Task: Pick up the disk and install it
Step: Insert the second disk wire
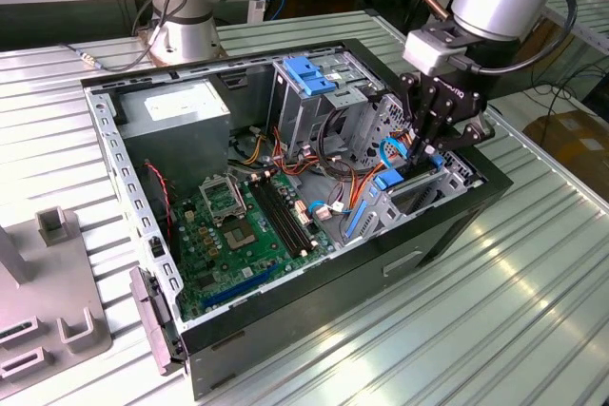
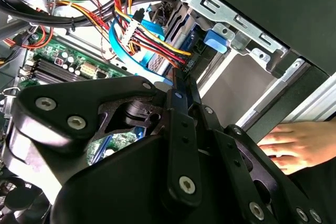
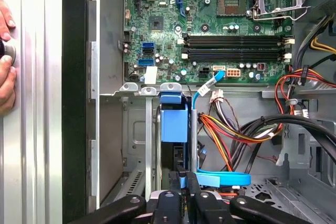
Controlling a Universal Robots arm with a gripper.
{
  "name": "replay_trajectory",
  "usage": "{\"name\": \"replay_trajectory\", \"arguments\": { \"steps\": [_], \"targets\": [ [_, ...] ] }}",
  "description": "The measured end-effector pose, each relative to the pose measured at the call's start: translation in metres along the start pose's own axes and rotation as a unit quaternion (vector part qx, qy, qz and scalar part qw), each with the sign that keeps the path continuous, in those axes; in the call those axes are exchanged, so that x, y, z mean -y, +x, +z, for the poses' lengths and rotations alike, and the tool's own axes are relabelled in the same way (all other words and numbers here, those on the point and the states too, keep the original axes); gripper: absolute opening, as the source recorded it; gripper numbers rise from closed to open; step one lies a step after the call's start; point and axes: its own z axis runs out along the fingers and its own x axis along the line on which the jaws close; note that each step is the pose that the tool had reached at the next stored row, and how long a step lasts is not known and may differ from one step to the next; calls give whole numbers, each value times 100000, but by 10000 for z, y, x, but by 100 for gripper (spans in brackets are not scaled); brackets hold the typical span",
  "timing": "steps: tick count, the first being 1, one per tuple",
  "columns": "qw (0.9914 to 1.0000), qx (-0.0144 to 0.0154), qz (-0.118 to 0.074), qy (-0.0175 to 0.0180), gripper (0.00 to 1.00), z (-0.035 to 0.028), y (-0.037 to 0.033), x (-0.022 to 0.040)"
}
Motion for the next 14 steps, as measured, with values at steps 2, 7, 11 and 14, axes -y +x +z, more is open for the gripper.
{"name": "replay_trajectory", "arguments": {
  "steps": [2,7,11,14],
  "targets": [
    [100000,113,0,-1,16,7,-1,0],
    [99999,364,4,1,16,23,-2,0],
    [99998,570,4,-1,16,22,0,2],
    [99998,660,4,0,16,26,1,2]
  ]
}}
